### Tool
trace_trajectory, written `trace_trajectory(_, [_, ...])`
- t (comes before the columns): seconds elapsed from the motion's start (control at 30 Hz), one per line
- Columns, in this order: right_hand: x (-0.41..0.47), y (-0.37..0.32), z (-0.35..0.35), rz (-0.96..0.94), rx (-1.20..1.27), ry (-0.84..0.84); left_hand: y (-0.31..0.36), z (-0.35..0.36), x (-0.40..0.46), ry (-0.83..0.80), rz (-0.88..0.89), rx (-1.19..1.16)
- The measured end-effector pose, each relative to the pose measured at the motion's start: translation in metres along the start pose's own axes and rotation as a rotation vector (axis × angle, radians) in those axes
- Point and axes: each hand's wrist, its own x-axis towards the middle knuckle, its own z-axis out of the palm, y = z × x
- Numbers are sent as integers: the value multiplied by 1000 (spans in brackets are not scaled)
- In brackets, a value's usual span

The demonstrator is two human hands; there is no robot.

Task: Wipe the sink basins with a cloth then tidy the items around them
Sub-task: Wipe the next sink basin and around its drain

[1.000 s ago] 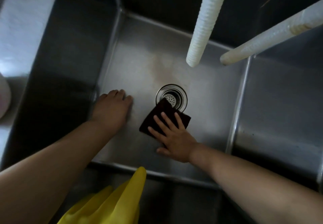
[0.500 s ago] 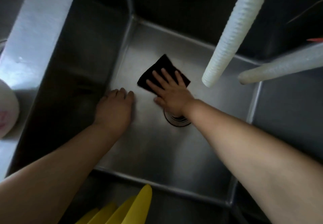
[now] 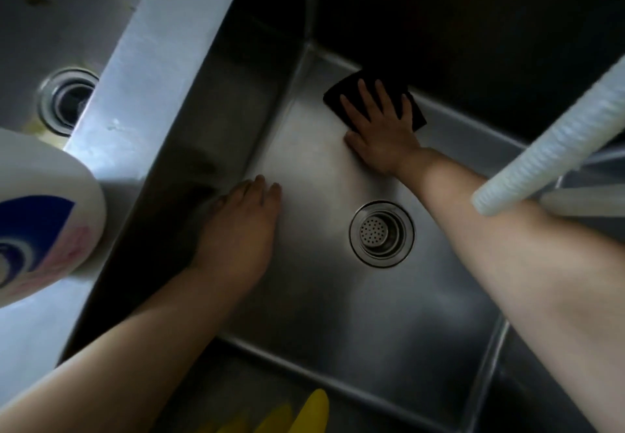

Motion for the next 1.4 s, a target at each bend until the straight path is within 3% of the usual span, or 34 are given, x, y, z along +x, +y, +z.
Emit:
trace_trajectory(0.33, [27,-53,0,-58,50,29,-12,14,-29,122,69,-6])
trace_trajectory(0.6, [-58,-107,49,-372,1,58,-16,10,-37,183,97,38])
trace_trajectory(0.93, [-150,-168,93,-697,97,187,-20,15,-39,103,70,-60])
trace_trajectory(1.23, [-220,-112,110,-870,-14,16,-11,28,-40,73,176,26])
trace_trajectory(1.4, [-224,-68,104,-716,-24,-38,-6,25,-38,7,221,64])
